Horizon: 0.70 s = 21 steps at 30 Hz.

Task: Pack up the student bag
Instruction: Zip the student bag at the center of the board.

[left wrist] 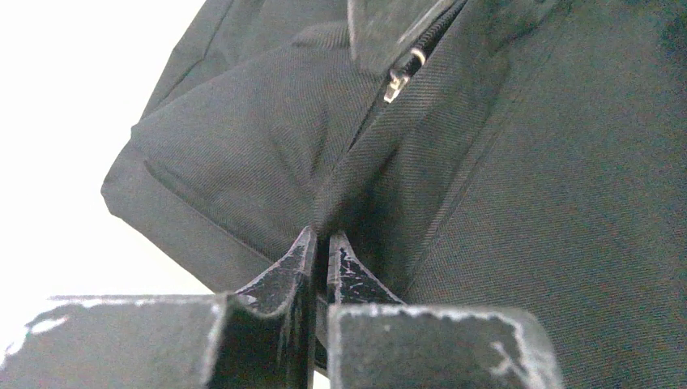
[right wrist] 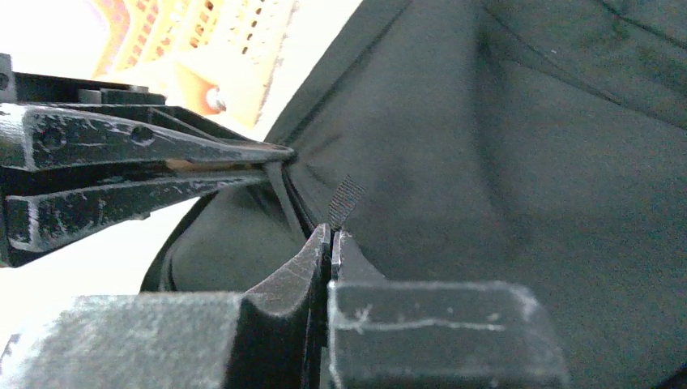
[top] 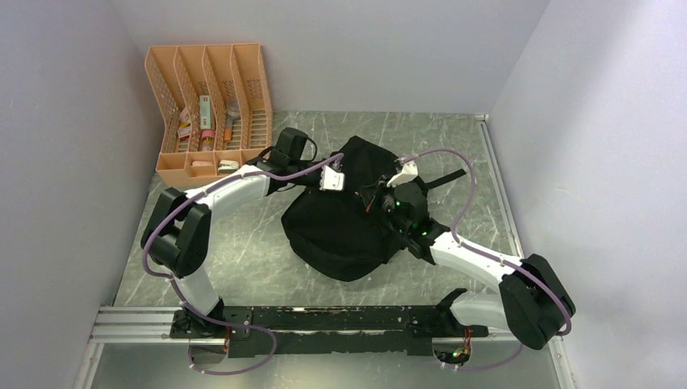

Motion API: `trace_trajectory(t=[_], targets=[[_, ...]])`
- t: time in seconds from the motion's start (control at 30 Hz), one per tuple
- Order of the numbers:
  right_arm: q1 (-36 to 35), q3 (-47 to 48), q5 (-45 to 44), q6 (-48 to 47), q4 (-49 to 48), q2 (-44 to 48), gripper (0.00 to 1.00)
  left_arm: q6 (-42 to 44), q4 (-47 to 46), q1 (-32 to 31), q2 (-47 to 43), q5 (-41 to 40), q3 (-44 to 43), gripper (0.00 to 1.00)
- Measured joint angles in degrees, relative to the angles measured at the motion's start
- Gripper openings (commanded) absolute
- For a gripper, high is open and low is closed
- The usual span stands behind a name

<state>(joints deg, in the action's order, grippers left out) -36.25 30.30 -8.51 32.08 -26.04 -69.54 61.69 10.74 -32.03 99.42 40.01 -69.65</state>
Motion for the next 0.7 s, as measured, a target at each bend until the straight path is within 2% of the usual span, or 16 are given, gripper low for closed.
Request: trace_trajectory(t=[0.27,0.7], targets=[[-0.3,-0.5,-4.0,-0.5,4.7,2.3,0.0,-0.6,-1.9,2.1,-1.1,-0.9,2.3,0.05],[-0.2,-5.2,-10.8,-0.9,13.4,12.1,0.0,-3.7,-3.0,3.3,-1.2,-6.6,2.9,0.05]])
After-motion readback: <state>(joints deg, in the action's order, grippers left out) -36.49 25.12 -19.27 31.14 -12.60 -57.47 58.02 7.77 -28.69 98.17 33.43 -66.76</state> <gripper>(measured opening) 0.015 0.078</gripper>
